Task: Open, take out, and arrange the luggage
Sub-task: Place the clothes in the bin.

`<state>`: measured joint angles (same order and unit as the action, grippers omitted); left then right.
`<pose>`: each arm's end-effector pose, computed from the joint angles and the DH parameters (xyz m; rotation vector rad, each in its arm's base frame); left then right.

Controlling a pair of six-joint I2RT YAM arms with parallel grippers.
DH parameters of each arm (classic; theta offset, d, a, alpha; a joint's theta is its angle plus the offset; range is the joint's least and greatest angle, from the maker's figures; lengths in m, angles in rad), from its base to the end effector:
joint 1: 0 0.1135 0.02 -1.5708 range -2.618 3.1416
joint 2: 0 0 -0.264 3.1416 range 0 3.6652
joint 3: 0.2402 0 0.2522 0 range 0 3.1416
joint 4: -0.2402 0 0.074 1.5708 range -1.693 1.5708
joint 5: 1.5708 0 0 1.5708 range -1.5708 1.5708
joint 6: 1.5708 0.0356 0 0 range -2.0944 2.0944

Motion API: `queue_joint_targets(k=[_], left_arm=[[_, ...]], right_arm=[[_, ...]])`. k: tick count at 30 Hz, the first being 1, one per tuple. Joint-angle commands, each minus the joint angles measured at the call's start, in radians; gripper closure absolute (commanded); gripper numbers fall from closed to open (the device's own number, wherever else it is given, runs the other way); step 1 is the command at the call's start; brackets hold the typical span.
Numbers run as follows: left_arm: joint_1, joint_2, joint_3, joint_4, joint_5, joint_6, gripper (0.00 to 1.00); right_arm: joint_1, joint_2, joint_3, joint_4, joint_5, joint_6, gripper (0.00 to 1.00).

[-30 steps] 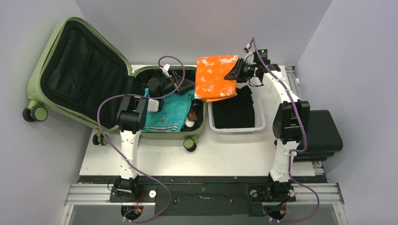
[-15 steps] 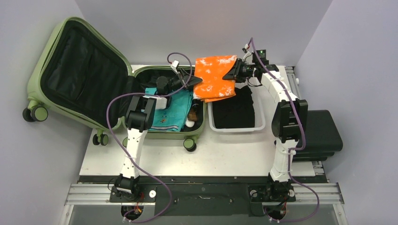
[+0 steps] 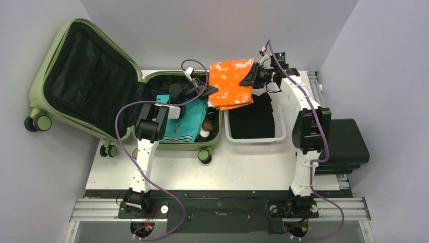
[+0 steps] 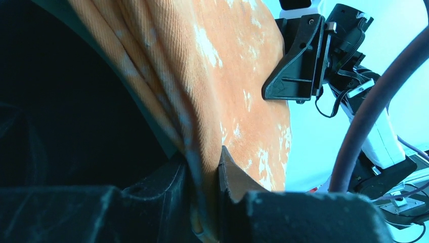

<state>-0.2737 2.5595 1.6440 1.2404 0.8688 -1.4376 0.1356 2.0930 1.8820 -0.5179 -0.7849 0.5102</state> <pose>0.5022 -0.1692 0.1319 -0.0142 1.6742 -1.9061 0.4700 0.0895 0.2836 0.0095 2.3384 1.2292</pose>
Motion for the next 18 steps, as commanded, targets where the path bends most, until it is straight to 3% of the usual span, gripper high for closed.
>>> queue_joint_targets(k=[1, 5, 18], left_arm=[[0.023, -0.128, -0.012, -0.017, -0.018, 0.039, 1.00], [0.013, -0.230, -0.009, -0.163, -0.037, 0.128, 1.00], [-0.090, -0.420, -0.130, -0.404, -0.083, 0.281, 1.00]], right_arm=[[-0.006, 0.002, 0.100, -0.020, 0.011, -0.097, 1.00], [-0.009, -0.002, 0.134, -0.082, 0.026, -0.155, 1.00], [-0.031, -0.041, 0.127, -0.175, 0.009, -0.231, 1.00]])
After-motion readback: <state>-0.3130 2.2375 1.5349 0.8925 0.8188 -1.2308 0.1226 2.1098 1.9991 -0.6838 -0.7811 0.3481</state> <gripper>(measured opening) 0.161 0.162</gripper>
